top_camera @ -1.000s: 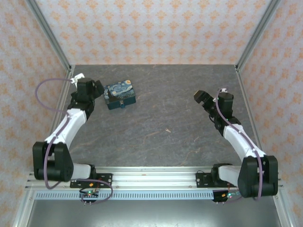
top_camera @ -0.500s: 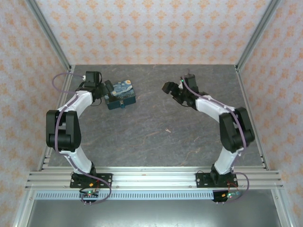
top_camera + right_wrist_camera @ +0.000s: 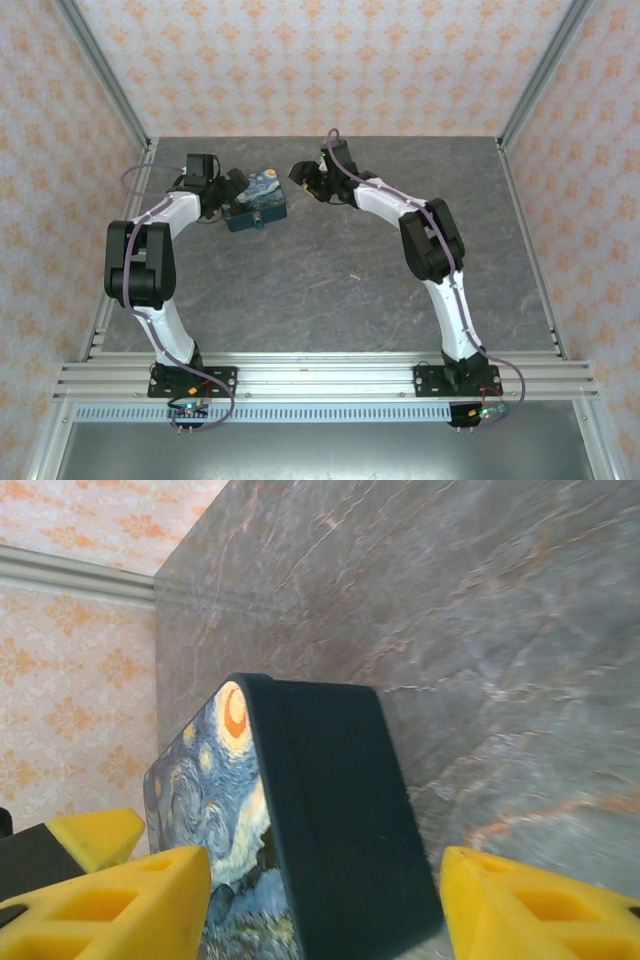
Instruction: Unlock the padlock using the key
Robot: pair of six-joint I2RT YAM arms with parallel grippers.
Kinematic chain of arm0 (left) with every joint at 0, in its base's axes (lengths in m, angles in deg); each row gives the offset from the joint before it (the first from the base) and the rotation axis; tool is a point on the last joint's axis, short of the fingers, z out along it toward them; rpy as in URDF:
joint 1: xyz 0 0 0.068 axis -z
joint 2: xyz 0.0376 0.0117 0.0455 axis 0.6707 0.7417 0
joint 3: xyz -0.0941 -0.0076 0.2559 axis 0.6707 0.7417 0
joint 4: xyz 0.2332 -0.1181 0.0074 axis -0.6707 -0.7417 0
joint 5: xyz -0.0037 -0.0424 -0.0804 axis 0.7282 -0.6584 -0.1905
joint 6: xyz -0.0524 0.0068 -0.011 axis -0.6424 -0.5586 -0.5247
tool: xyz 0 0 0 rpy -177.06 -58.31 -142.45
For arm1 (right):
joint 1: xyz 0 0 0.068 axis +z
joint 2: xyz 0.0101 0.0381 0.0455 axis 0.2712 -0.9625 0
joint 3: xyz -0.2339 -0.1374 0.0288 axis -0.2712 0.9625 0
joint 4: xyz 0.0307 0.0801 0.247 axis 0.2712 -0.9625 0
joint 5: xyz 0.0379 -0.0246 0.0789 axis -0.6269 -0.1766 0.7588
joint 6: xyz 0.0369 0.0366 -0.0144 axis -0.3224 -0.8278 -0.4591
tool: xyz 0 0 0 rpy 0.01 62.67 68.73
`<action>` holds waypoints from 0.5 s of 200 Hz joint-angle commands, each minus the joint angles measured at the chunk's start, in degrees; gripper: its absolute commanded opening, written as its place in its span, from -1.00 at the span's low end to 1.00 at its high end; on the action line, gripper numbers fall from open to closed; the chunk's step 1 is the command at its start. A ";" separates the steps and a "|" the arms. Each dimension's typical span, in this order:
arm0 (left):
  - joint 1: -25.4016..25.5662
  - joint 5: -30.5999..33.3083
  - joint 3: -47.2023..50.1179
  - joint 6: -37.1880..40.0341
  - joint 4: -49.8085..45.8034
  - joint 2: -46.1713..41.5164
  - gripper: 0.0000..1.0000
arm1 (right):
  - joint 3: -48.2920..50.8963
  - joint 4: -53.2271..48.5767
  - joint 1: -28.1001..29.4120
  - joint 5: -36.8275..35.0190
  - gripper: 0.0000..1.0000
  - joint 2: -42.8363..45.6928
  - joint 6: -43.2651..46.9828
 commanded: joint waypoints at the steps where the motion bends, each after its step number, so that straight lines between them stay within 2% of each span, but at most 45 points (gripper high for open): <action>1: 0.77 -1.76 -1.49 -3.31 3.09 0.94 1.00 | -5.71 -3.76 0.92 0.95 0.19 -3.33 -1.45; 46: 4.95 -0.69 -4.49 -2.90 1.72 2.02 1.00 | -8.37 -3.84 1.39 1.46 0.01 -5.68 -2.97; 65: 6.60 -0.01 -5.12 -3.15 1.28 2.13 1.00 | -7.60 -3.79 1.47 2.47 -0.15 -5.17 -3.14; 74: 7.35 0.11 -5.21 -3.42 1.21 2.11 1.00 | -6.07 -3.46 1.48 2.77 -0.21 -4.17 -2.85; 100: 9.80 0.70 -4.67 -3.76 1.16 1.35 1.00 | 3.40 -0.09 1.47 1.46 -0.25 1.95 -2.41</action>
